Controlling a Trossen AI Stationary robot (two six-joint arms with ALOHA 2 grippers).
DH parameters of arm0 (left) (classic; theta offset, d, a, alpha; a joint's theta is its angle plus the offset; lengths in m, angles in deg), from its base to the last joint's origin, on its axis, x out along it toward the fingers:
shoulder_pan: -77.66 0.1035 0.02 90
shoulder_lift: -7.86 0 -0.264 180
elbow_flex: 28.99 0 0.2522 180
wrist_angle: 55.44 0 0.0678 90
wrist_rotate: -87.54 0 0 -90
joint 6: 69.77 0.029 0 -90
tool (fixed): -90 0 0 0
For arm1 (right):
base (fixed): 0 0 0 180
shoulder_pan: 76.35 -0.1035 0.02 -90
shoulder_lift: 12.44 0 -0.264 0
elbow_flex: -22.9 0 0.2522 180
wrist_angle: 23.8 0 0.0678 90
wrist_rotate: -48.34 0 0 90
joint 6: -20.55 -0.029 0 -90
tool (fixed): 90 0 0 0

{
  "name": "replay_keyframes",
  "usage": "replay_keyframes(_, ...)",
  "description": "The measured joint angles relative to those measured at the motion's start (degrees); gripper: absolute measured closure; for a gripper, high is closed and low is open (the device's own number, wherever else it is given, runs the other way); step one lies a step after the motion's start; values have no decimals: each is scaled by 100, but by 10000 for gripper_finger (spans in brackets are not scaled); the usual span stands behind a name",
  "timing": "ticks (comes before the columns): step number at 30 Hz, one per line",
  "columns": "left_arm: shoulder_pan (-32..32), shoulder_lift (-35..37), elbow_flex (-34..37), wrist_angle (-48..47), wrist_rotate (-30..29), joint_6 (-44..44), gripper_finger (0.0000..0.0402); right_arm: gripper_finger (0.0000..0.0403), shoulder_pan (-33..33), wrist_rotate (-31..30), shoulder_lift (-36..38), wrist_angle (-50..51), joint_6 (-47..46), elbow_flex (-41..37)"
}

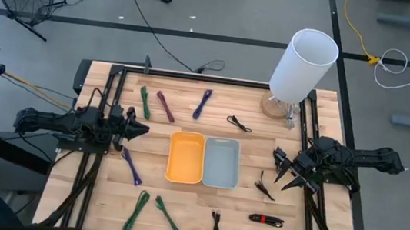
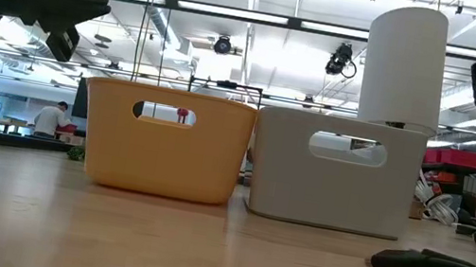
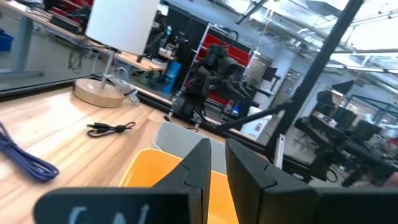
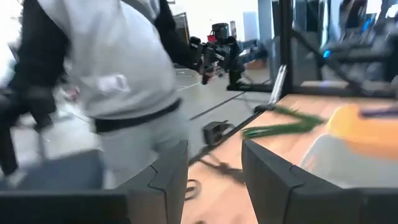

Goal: Pick & Place USB Port
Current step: Put the black charger cable into the yellow bin

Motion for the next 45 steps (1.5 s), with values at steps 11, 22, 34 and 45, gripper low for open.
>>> replay_keyframes(11,0,-1,0,71,-631,-7,351,250,44,-2164,-2,-633,1398,0)
replay_keyframes(22,1,-1,0,111,-1251,-7,351,250,44,-4569,0,-2903,491,0)
replay_keyframes(34,1,0,0,109,-1289,38,351,250,51,-6092,2,-3889,-1650,0)
replay_keyframes(45,1,-1,0,109,-1338,148,351,250,105,-8175,-56,-4351,-1527,182)
